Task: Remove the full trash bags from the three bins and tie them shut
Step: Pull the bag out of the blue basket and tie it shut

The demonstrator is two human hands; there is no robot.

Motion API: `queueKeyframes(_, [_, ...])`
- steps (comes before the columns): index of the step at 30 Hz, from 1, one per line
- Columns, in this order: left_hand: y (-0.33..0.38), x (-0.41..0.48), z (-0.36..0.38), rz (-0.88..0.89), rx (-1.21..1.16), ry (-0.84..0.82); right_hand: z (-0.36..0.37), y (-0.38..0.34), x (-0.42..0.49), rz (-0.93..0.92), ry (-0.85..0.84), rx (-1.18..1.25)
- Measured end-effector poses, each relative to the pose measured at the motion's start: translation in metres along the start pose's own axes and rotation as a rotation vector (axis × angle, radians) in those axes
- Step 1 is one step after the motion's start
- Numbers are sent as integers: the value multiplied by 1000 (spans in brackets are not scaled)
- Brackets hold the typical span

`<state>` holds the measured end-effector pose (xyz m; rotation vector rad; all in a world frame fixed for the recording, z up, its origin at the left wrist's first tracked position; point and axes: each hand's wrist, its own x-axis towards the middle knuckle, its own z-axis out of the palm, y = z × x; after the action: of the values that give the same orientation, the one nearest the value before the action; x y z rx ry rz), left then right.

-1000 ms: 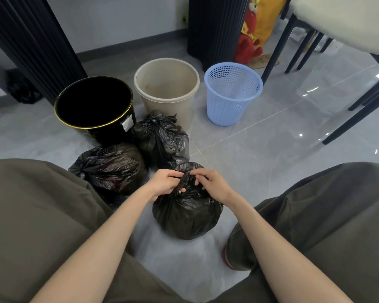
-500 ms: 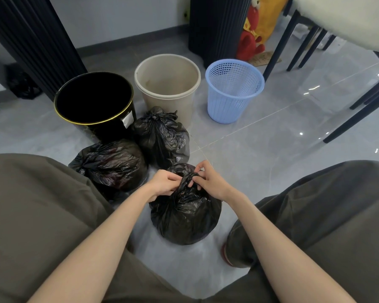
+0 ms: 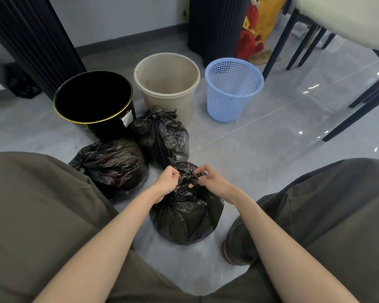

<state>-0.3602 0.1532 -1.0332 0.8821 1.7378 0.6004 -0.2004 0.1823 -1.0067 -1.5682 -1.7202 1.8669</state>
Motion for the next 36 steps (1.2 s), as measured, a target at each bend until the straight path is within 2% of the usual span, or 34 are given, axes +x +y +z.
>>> queueKeyframes(5, [-1, 3, 1, -16, -10, -12, 1, 5, -4, -138, -70, -112])
queueKeyframes(10, [-2, 5, 1, 8, -3, -6, 9, 15, 3, -280, 89, -205])
queueKeyframes(14, [-3, 6, 0, -6, -21, -11, 13, 18, 5, -335, 182, -221])
queueKeyframes(22, [-3, 5, -2, -29, -24, -6, 14, 19, 7, -305, 216, -186])
queueKeyframes(25, [-3, 4, -6, -20, 116, 100, 13, 20, 8, -205, 207, -68])
queueKeyframes(29, [-1, -4, -19, 54, 329, 241, 4, 23, 6, 25, 231, 130])
queueKeyframes(33, [-11, -4, -27, 43, 473, 343, -7, 33, 1, 310, 388, 544])
queueKeyframes(36, [-18, -4, -25, 11, 449, 379, -3, 35, 1, 331, 461, 816])
